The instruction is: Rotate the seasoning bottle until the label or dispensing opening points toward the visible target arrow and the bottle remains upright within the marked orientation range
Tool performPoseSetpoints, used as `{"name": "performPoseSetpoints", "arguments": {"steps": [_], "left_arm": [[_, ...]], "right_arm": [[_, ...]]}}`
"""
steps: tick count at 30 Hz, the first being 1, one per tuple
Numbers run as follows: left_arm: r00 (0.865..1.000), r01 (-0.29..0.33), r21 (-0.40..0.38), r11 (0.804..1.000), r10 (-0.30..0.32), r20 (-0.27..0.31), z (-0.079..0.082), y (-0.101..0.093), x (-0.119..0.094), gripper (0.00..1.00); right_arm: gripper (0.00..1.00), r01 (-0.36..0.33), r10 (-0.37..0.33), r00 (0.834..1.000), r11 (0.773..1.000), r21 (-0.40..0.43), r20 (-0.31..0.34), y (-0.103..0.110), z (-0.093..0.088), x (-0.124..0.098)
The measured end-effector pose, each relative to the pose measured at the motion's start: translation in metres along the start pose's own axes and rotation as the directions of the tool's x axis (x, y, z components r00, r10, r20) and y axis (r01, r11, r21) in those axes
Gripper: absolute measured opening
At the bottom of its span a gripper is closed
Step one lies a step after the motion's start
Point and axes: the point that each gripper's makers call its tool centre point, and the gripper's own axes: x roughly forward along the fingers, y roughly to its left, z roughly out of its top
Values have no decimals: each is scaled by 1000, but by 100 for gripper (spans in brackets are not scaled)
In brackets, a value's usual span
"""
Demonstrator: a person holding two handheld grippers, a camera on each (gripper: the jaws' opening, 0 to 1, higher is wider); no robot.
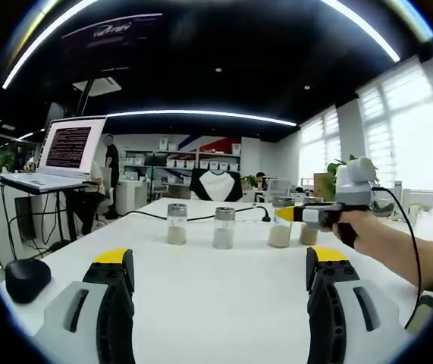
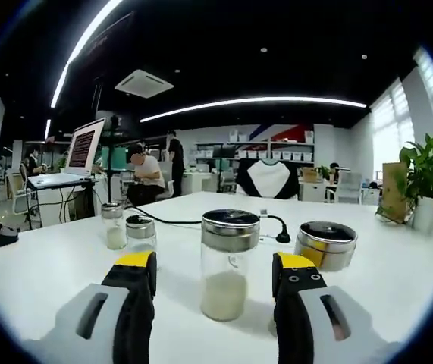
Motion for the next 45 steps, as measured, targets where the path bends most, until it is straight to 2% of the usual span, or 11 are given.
{"name": "performPoseSetpoints", "arguments": {"steps": [3, 6, 9, 23, 27, 29, 33, 34, 45], "left_arm": [[1000, 6, -2, 1000, -6, -6, -2, -2, 1, 99], [1000, 6, 2, 1000, -6, -8, -3, -5, 1, 99], [1000, 21, -5, 1000, -21, -9, -3, -9, 1, 99], [1000, 25, -13, 1000, -25, -8, -3, -10, 1, 99], [1000, 23, -12, 1000, -23, -6, -3, -10, 0, 99], [1000, 24, -14, 1000, -24, -8, -3, -10, 0, 99], [1000, 22, -17, 1000, -22, -13, -6, -10, 1, 99], [1000, 20, -18, 1000, -20, -10, -6, -9, 1, 98], [1000, 10, -9, 1000, -10, -4, -4, -7, 0, 98]], "right_arm": [[64, 21, -21, 1000, 1000, 19, 0, -7, 1, 7], [63, 1, -1, 1000, 1000, 27, 14, -5, 6, 16], [63, -2, 2, 1000, 1000, 1, 12, -3, 9, 21], [59, 24, -24, 1000, 1000, 16, 2, -8, 16, 36], [53, 54, -53, 998, 998, 31, -13, -12, 13, 36], [52, 46, -46, 999, 998, 41, -1, -11, 14, 37], [43, 50, -50, 999, 999, 2, -12, -12, 12, 40], [41, 69, -69, 997, 998, -10, -13, -17, 11, 41], [40, 74, -74, 997, 997, 5, -11, -17, 11, 43]]}}
